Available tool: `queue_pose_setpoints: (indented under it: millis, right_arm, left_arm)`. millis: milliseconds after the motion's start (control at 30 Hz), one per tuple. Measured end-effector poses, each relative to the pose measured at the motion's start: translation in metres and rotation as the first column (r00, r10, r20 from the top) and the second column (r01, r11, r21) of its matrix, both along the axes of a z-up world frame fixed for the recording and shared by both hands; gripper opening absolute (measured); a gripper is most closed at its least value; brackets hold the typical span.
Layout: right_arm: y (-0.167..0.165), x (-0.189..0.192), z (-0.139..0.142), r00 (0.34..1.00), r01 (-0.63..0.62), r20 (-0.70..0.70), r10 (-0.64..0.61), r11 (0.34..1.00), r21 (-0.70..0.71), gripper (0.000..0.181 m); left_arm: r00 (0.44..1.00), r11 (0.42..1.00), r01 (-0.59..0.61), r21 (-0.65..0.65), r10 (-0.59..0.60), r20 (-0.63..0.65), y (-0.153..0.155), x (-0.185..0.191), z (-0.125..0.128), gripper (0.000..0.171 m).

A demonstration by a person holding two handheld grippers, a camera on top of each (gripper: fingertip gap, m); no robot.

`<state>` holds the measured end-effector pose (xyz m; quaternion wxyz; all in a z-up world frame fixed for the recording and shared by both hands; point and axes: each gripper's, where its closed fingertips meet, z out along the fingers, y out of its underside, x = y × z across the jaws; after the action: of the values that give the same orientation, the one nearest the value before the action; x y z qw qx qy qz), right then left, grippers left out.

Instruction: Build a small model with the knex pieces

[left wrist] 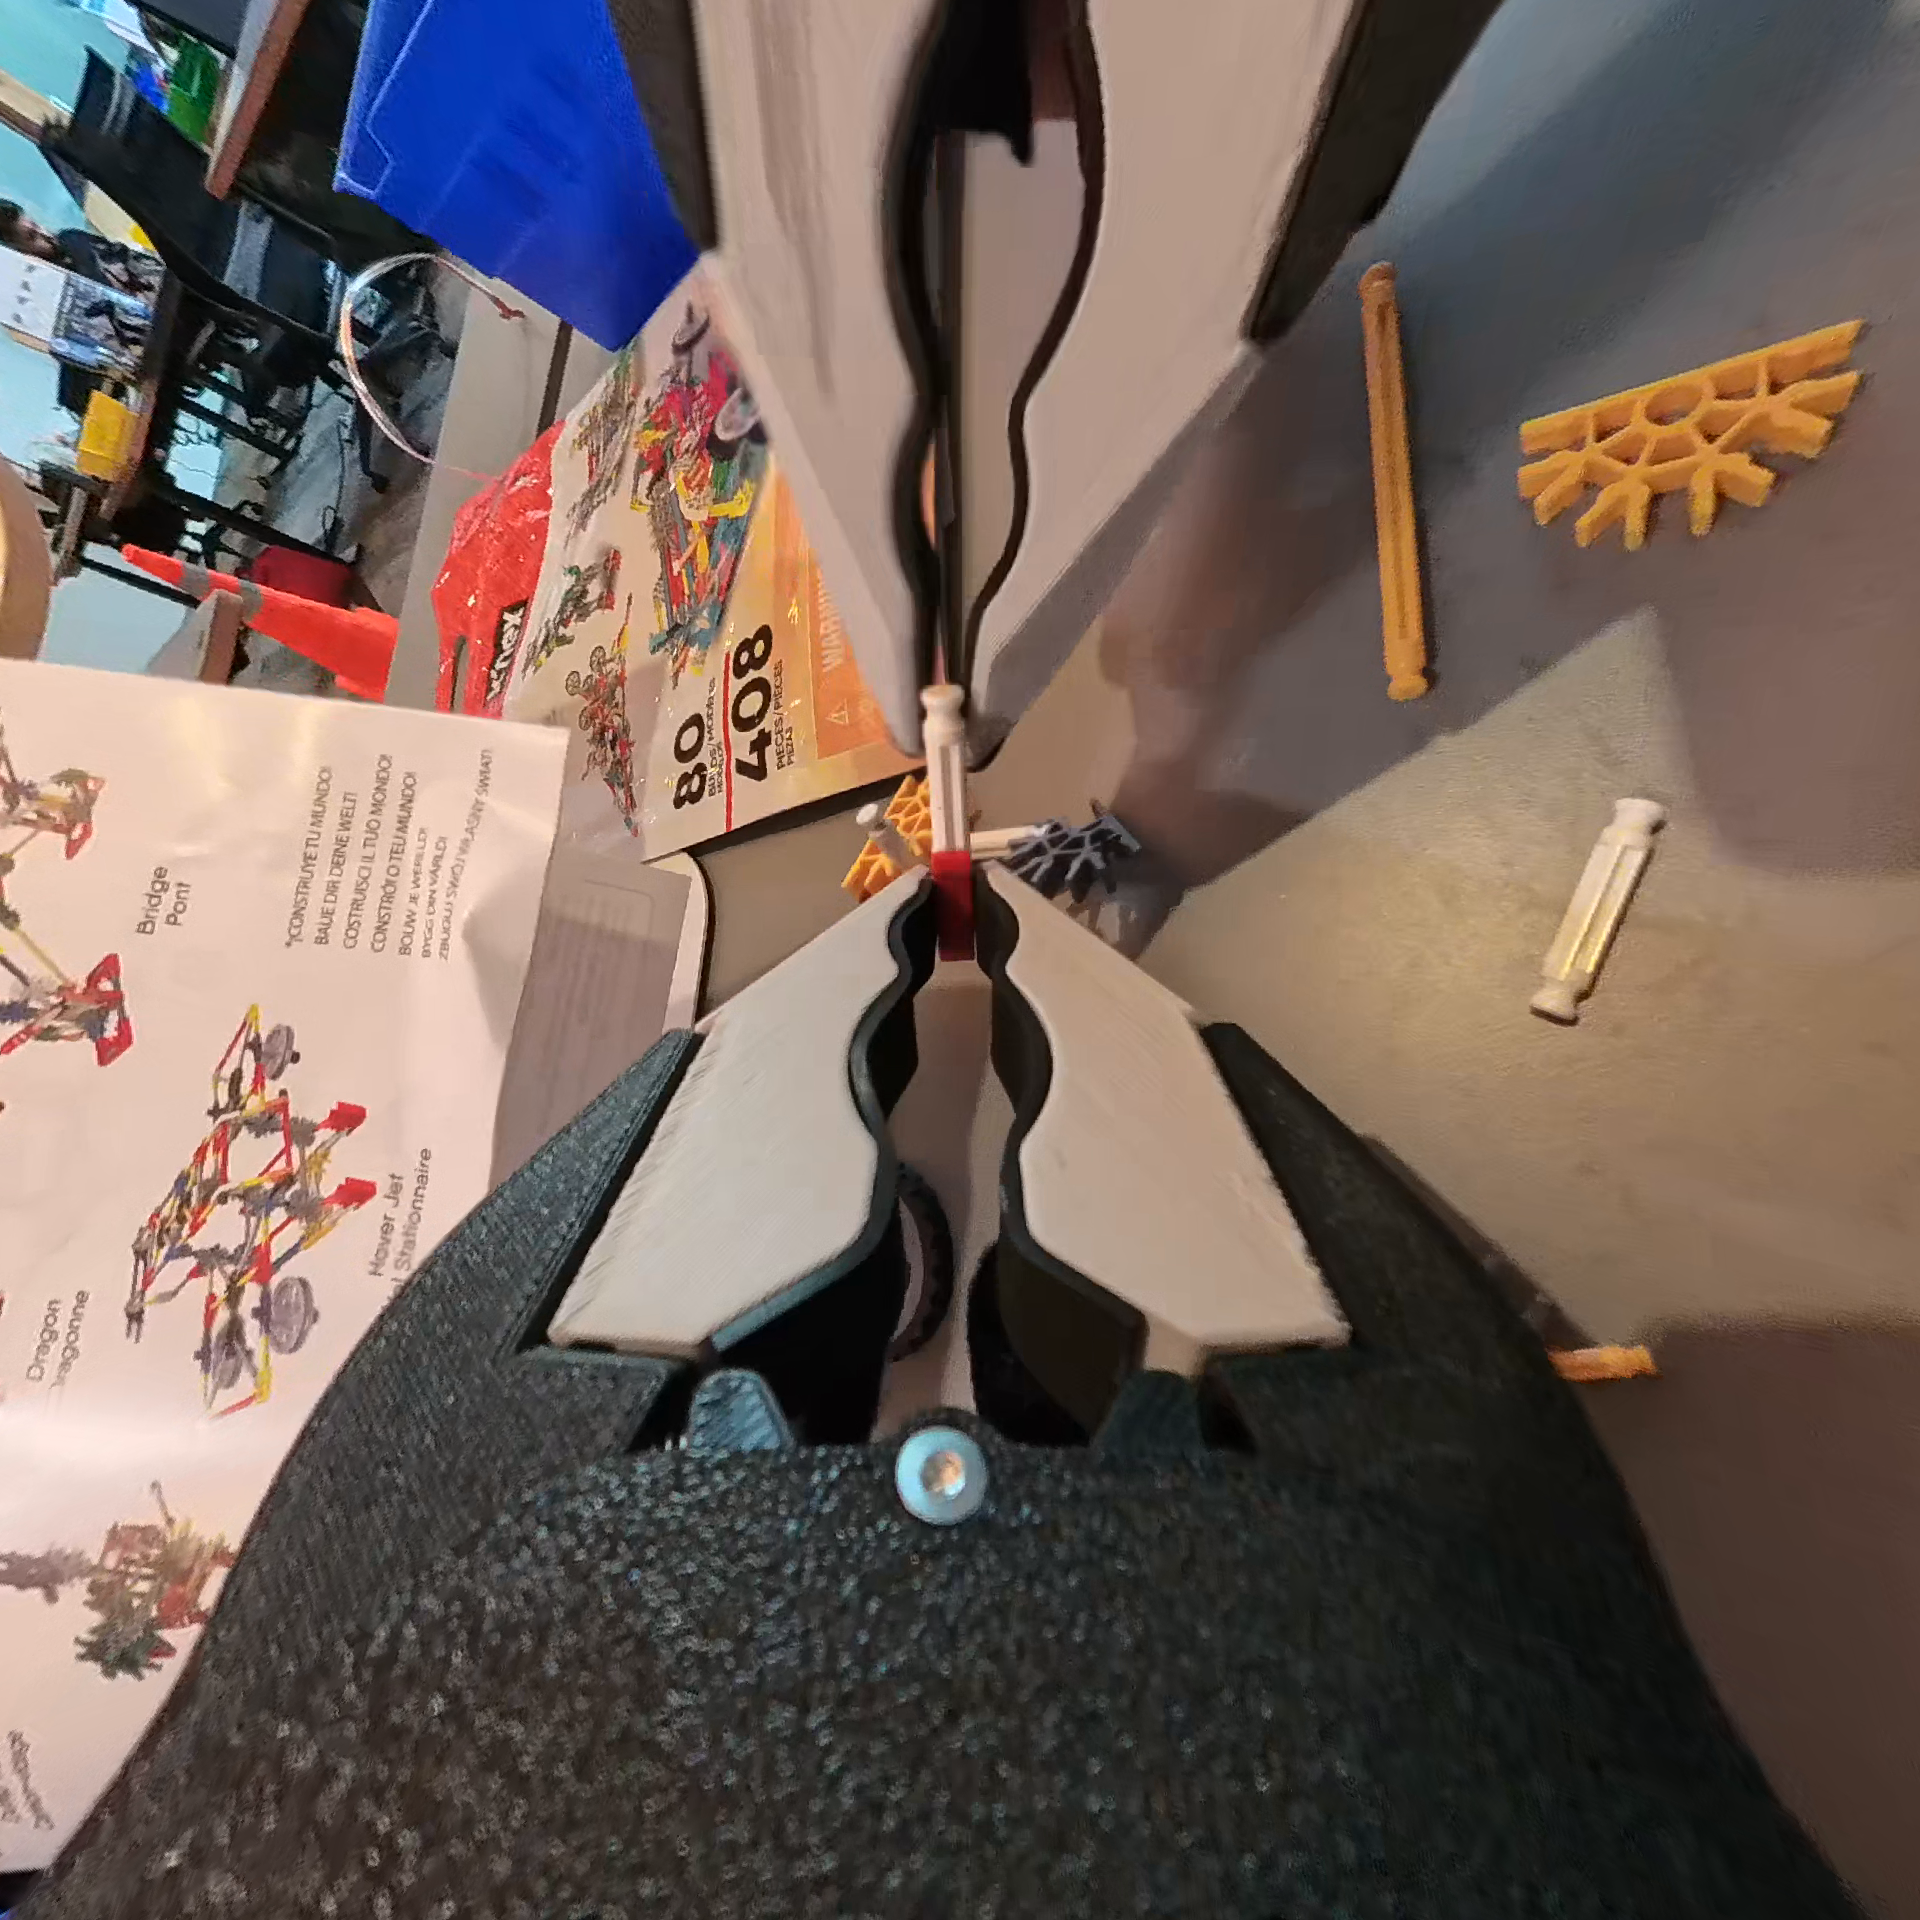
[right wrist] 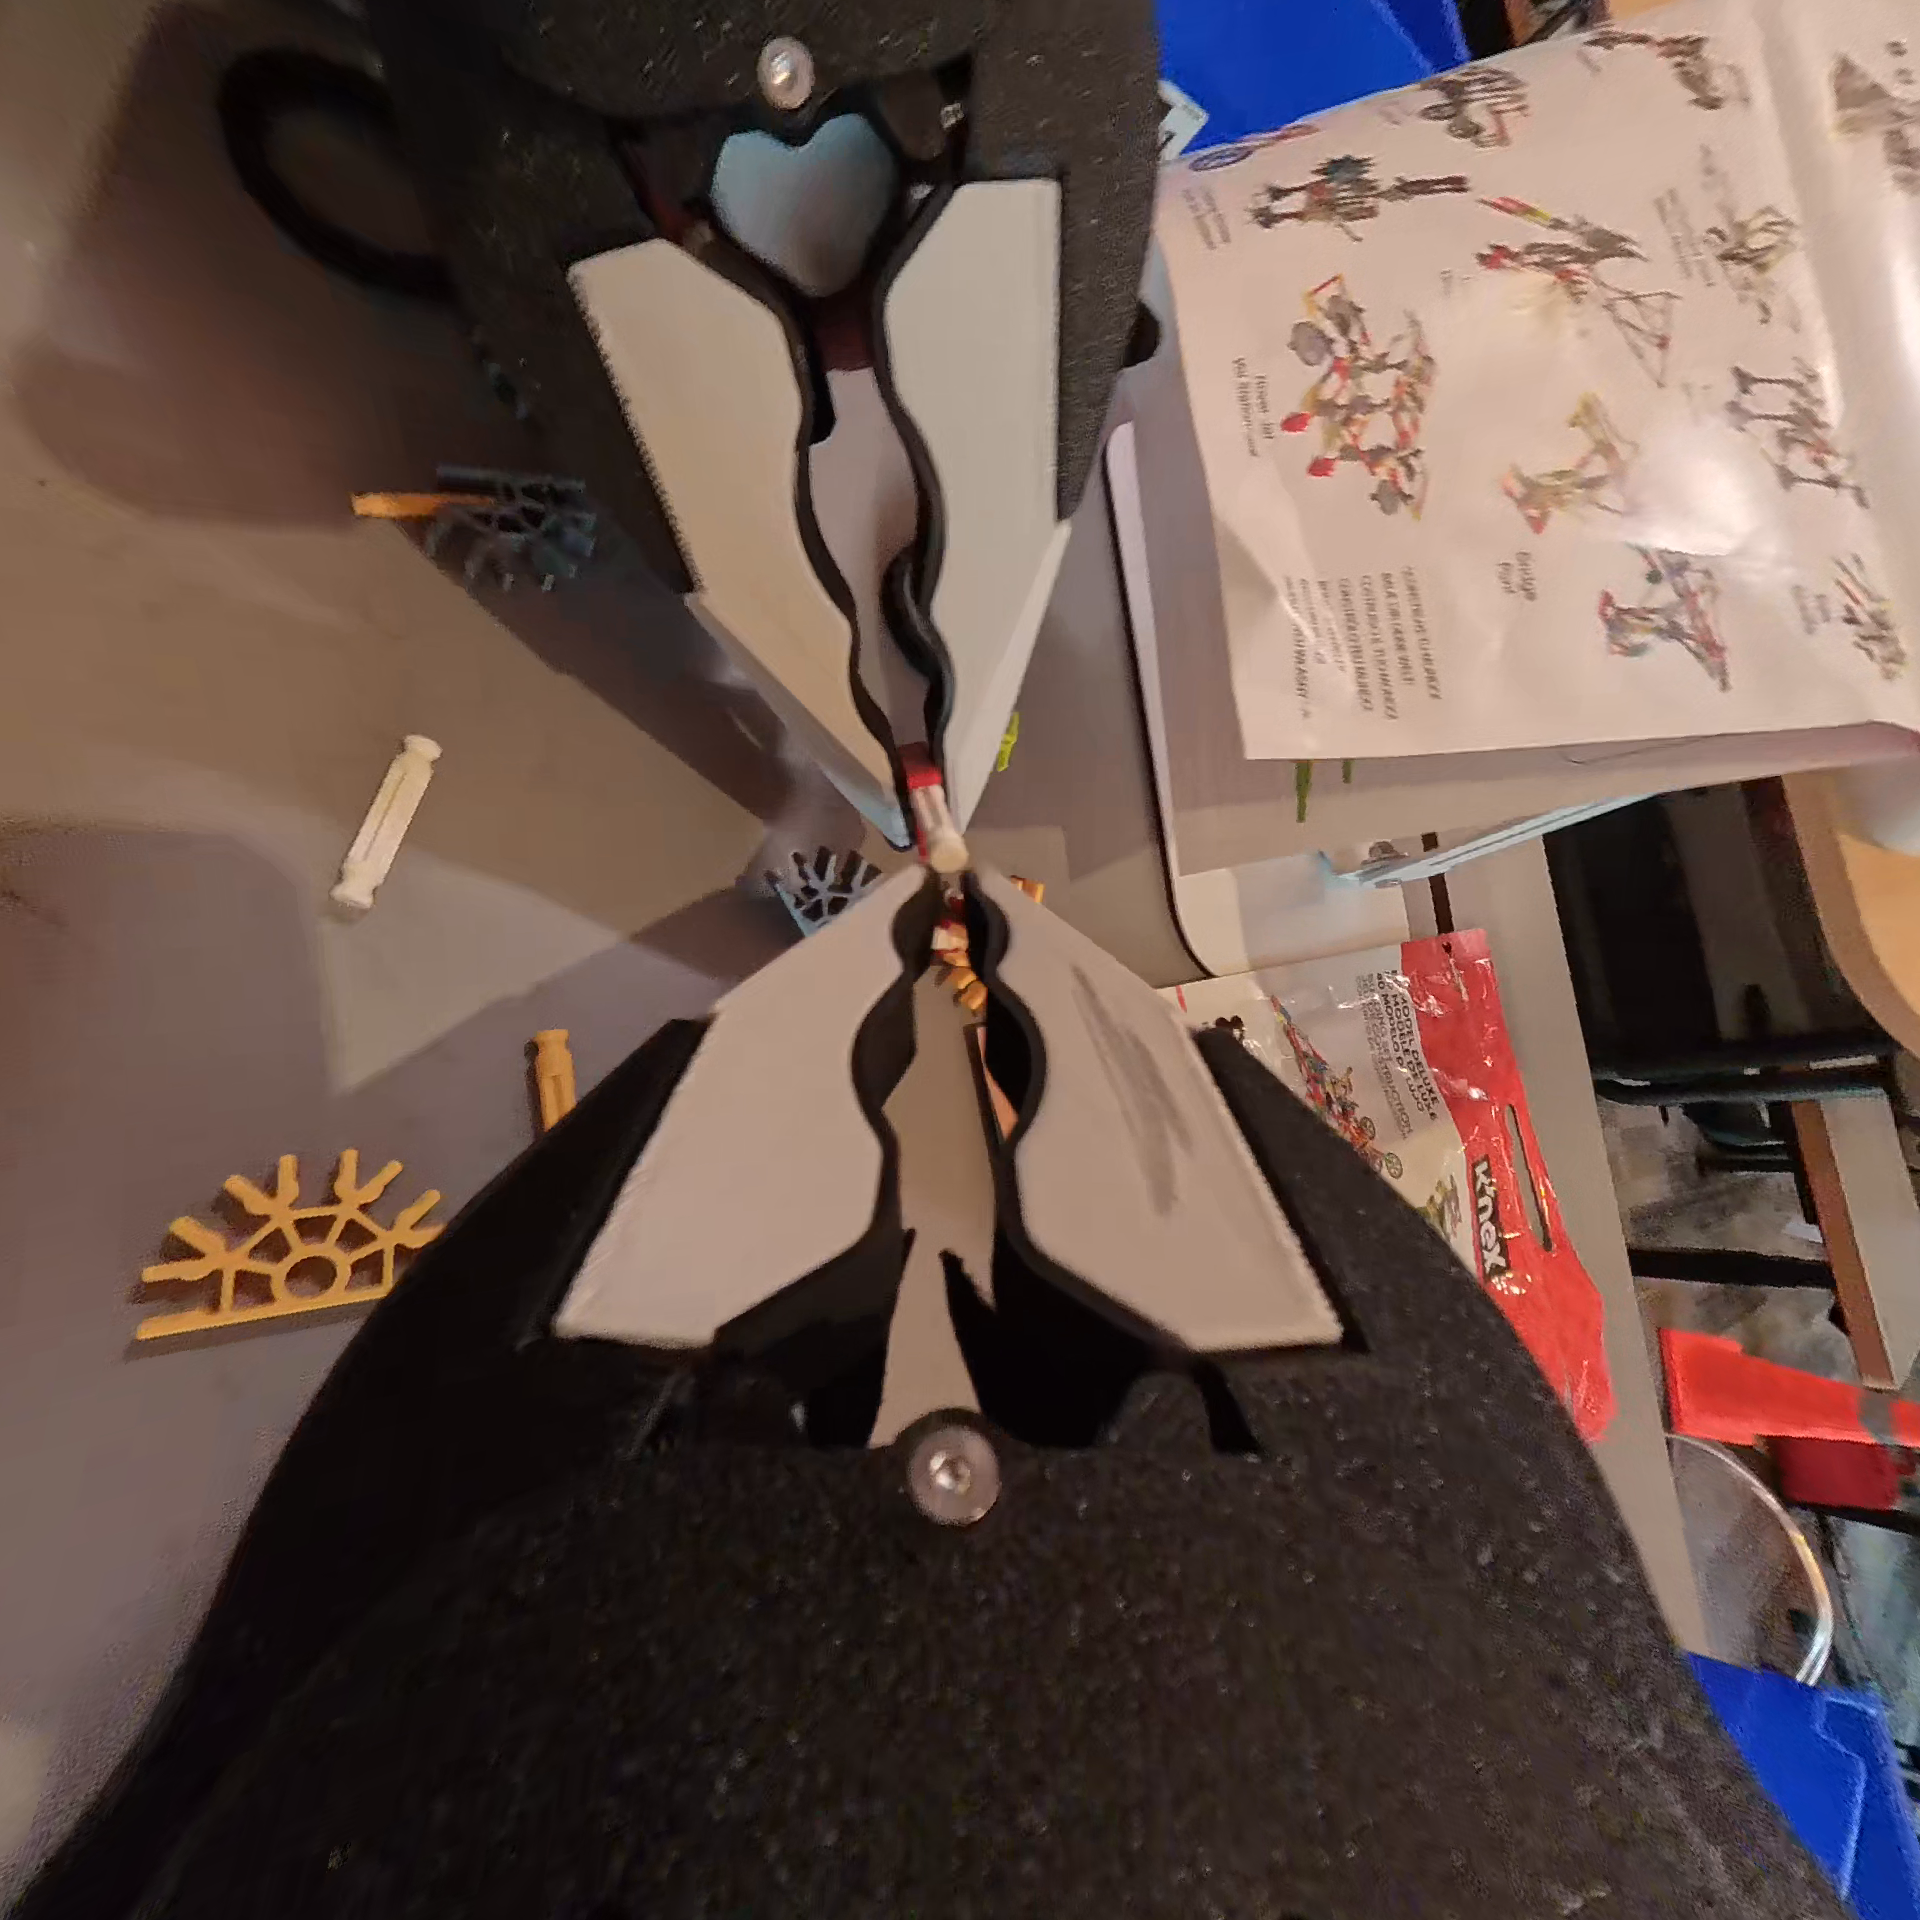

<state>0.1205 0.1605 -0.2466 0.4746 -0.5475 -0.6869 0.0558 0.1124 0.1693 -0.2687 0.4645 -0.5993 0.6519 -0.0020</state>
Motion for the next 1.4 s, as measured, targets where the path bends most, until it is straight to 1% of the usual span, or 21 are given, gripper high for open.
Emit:
queue_pose_setpoints:
  millis: [33,100,200,267,300,467,533,567,733,800,867,933,1000,1033,1100,1167,1200,1400]
  right_arm:
    - [-0.001,-0.001,-0.003,1.0,-0.006,0.013,0.006,1.0,0.003,0.0]
    - [-0.003,-0.002,-0.005,1.0,-0.012,0.014,0.012,1.0,-0.009,0.0]
    - [-0.003,-0.003,-0.001,1.0,-0.002,-0.012,0.001,0.999,-0.048,0.0]
    - [-0.001,-0.002,0.004,0.999,0.004,-0.04,-0.005,0.999,-0.033,0.001]
    - [0.0,-0.002,0.005,0.999,0.006,-0.047,-0.008,0.999,-0.034,0.011]
    - [-0.004,-0.005,0.004,0.999,-0.02,-0.033,0.02,1.0,-0.011,0.019]
    - [-0.008,-0.006,0.004,0.999,-0.04,-0.028,0.039,0.999,-0.004,0.016]
    - [-0.008,-0.006,0.004,0.999,-0.042,-0.022,0.042,0.999,0.0,0.008]
    - [-0.008,-0.007,0.002,0.999,-0.036,-0.016,0.036,0.999,-0.02,0.006]
    - [-0.005,-0.006,0.004,0.999,-0.017,-0.044,0.015,0.998,-0.057,0.005]
    - [0.001,-0.005,0.01,0.992,0.013,-0.12,-0.03,0.99,-0.137,0.005]
    - [0.007,-0.003,0.02,0.971,0.023,-0.226,-0.083,0.966,-0.258,0.005]
    - [0.016,0.001,0.031,0.928,0.023,-0.335,-0.165,0.921,-0.389,0.005]
    - [0.018,0.002,0.037,0.9,-0.005,-0.39,-0.195,0.89,-0.456,0.005]
    - [0.021,0.004,0.046,0.842,-0.07,-0.476,-0.254,0.823,-0.564,0.005]
    - [0.02,0.003,0.047,0.818,-0.121,-0.505,-0.277,0.774,-0.621,0.005]
    - [0.021,0.003,0.047,0.811,-0.128,-0.511,-0.286,0.764,-0.632,0.005]
    - [0.023,0.004,0.044,0.795,-0.152,-0.514,-0.322,0.716,-0.682,0.005]
  left_arm:
    - [1.0,1.0,0.001,-0.008,-0.001,0.006,0.0,0.001,0.001,0.005]
    - [1.0,1.0,-0.003,-0.01,0.003,0.022,0.0,0.001,0.003,0.005]
    - [0.999,1.0,-0.003,-0.023,0.003,0.037,0.0,0.001,0.004,0.005]
    - [1.0,1.0,-0.012,-0.017,0.012,0.024,0.001,0.0,0.003,0.005]
    - [1.0,1.0,-0.011,-0.02,0.011,0.02,0.001,0.0,0.002,0.005]
    - [1.0,0.999,-0.004,-0.031,0.005,0.007,-0.001,0.0,-0.001,0.005]
    - [1.0,0.999,-0.005,-0.038,0.005,0.0,-0.001,0.001,-0.003,0.005]
    - [1.0,0.999,-0.003,-0.036,0.003,-0.001,-0.001,0.001,-0.004,0.005]
    - [1.0,0.999,-0.008,-0.036,0.008,-0.003,0.0,0.0,-0.005,0.005]
    - [1.0,1.0,-0.02,-0.021,0.021,0.014,0.003,0.0,-0.002,0.006]
    - [0.997,0.999,-0.051,0.006,0.051,0.056,0.009,-0.001,0.006,0.011]
    - [0.992,0.997,-0.081,0.012,0.08,0.099,0.015,-0.003,0.013,0.026]
    - [0.984,0.994,-0.107,0.008,0.105,0.145,0.019,-0.005,0.02,0.031]
    - [0.98,0.994,-0.114,0.001,0.112,0.164,0.02,-0.004,0.022,0.033]
    - [0.974,0.992,-0.126,0.002,0.123,0.193,0.02,-0.003,0.026,0.033]
    - [0.966,0.988,-0.151,0.033,0.14,0.219,0.023,-0.001,0.031,0.033]
    - [0.964,0.985,-0.165,0.045,0.151,0.218,0.025,-0.002,0.031,0.032]
    - [0.95,0.974,-0.215,0.078,0.189,0.249,0.033,-0.007,0.037,0.01]
